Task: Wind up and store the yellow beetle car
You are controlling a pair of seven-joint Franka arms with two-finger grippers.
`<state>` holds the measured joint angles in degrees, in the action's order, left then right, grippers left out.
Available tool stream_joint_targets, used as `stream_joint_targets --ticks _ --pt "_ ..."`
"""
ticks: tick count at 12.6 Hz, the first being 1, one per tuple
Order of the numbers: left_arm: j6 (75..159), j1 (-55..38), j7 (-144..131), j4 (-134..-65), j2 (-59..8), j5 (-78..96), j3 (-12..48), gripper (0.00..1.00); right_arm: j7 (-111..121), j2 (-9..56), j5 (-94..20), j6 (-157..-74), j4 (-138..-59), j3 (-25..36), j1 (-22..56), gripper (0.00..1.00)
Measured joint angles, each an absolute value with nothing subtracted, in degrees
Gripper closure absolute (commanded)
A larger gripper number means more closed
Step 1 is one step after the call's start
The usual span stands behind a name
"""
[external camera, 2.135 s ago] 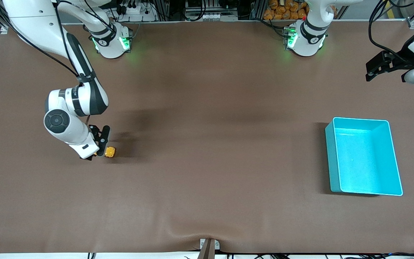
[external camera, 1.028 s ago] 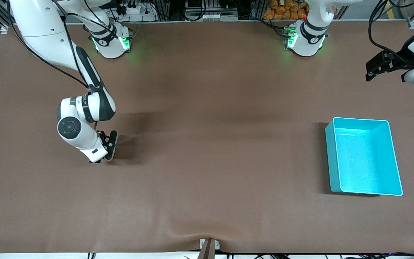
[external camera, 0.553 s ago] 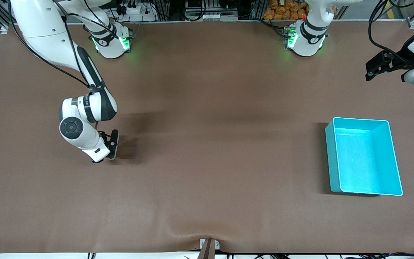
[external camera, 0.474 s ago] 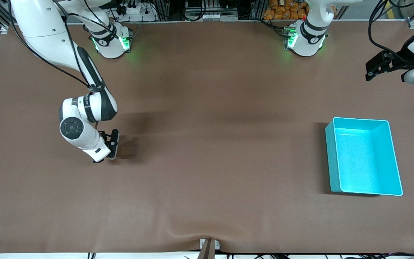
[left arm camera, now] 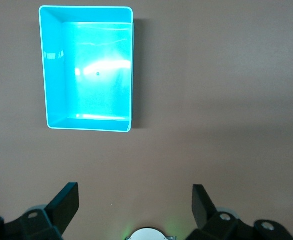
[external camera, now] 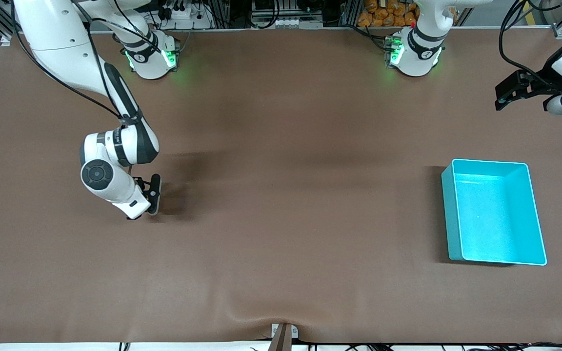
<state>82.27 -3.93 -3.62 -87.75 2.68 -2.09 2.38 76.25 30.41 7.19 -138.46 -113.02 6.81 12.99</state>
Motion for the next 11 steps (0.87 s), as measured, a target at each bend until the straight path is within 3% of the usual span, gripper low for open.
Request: stream_joint_targets --ticks 6,11 --pt "82.2 -4.1 -7.2 -89.4 2.6 -0.2 2.7 0.00 83.2 30.4 7.1 -138.2 -113.1 6.8 7.5 0.85" --pt "82.2 -4.3 -8.4 -91.6 2.5 0.1 2.7 0.00 95.1 30.6 7.1 -139.6 -113.1 6.9 -1.7 0.81"
